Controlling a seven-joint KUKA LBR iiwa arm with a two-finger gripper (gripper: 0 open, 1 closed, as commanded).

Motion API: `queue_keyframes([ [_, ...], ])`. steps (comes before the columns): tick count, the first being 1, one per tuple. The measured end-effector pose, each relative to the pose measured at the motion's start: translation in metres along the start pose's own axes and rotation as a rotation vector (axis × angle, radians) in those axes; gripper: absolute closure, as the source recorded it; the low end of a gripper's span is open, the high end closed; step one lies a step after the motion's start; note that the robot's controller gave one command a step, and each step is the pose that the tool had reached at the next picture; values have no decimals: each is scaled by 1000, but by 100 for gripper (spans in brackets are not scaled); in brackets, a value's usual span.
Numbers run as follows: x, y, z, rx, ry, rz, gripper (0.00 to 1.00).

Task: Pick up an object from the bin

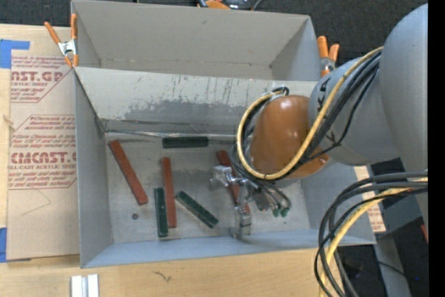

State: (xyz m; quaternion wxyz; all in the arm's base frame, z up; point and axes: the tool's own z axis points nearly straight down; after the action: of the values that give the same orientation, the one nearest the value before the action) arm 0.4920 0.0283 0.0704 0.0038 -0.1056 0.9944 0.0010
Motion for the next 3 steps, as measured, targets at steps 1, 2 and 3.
queue_keyframes([
  [1, -54, -100, -55, 8, -3, 66, 0],
  [2, -81, -47, -21, -3, 5, -554, 0],
  [3, -81, -36, 1, -3, 6, -864, 0],
])
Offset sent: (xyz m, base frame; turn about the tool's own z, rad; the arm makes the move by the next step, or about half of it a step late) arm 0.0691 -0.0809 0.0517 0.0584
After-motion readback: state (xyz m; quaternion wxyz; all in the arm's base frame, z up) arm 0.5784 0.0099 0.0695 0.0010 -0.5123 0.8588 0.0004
